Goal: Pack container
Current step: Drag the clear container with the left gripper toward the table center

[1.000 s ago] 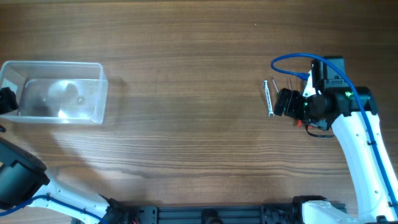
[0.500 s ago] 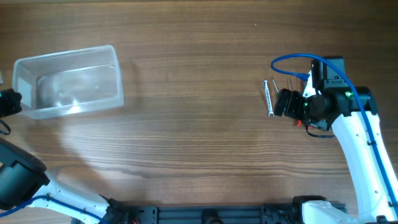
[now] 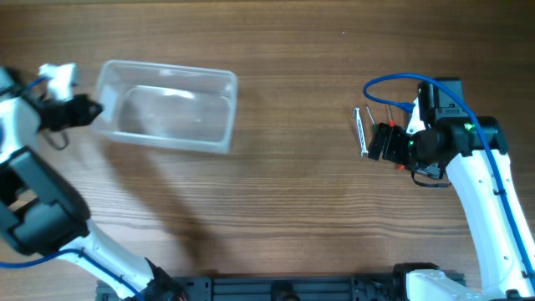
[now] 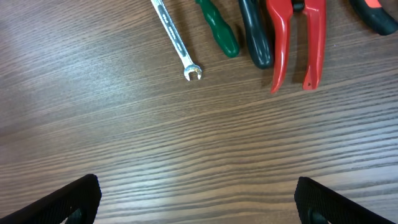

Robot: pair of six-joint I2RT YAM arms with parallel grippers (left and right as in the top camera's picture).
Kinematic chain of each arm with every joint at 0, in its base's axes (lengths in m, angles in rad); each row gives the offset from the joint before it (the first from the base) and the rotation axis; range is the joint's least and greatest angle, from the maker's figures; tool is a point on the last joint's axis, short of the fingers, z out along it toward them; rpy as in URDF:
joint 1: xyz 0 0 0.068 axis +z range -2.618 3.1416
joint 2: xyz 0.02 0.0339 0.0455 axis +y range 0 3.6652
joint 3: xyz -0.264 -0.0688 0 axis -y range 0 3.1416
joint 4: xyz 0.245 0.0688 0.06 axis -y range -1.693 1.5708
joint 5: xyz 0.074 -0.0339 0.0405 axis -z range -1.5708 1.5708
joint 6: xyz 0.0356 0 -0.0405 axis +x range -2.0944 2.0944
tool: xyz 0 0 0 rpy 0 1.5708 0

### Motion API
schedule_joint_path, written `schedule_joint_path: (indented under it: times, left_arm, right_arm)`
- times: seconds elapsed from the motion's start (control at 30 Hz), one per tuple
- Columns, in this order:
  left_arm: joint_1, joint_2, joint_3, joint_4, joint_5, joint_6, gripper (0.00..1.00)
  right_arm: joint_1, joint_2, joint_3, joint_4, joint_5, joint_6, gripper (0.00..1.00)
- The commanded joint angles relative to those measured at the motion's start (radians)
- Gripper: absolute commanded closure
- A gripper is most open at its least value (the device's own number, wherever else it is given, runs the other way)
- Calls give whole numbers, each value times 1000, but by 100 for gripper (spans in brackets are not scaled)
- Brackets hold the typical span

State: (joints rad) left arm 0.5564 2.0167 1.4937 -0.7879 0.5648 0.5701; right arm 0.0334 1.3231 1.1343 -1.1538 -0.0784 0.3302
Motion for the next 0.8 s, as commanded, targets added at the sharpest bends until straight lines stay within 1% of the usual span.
schedule_joint_path:
  times: [0.0,0.1,0.13,0.17,0.2,0.27,0.33,0.4,0.53,0.6,0.7,0.77]
  left_arm:
    - [-202,13,-19,-10,-142,-103,96]
    - [-346,-8,-19,-9,-211,-146,96]
    - [-419,-24,-19,-1,-262,-221,96]
    - [-444,-31,-19,0,-284,-268,96]
    - [-475,-35,-19,2,-306,-345,96]
    - [-516,-35,-19,-14,-305,-484,96]
    - [-538,-35,-19,-35,-305,-552,96]
    - [-570,-35,-19,-71,-311,-560,96]
    - [-616,-35,-19,-150,-392,-591,96]
    - [-636,-35,-19,-190,-406,-613,96]
    - [-679,-35,-19,-240,-406,-613,96]
    - [-707,-35,-19,-269,-422,-644,96]
  right_arm:
    - [-3,7,15,-2,-11,-15,0]
    - [-3,7,15,9,-11,-12,0]
    - [-3,7,15,8,-12,-13,0]
    - [-3,7,15,8,-12,-13,0]
    - [-3,7,15,8,-12,-13,0]
    - [-3,7,15,9,-12,-13,0]
    - [-3,7,15,11,-12,-13,0]
    - [-3,7,15,13,-11,-14,0]
    - [-3,7,15,13,-12,-15,0]
    - [-3,7,15,16,-11,-16,0]
    - [-3,7,15,17,-11,-16,0]
    - [-3,7,15,21,-11,-16,0]
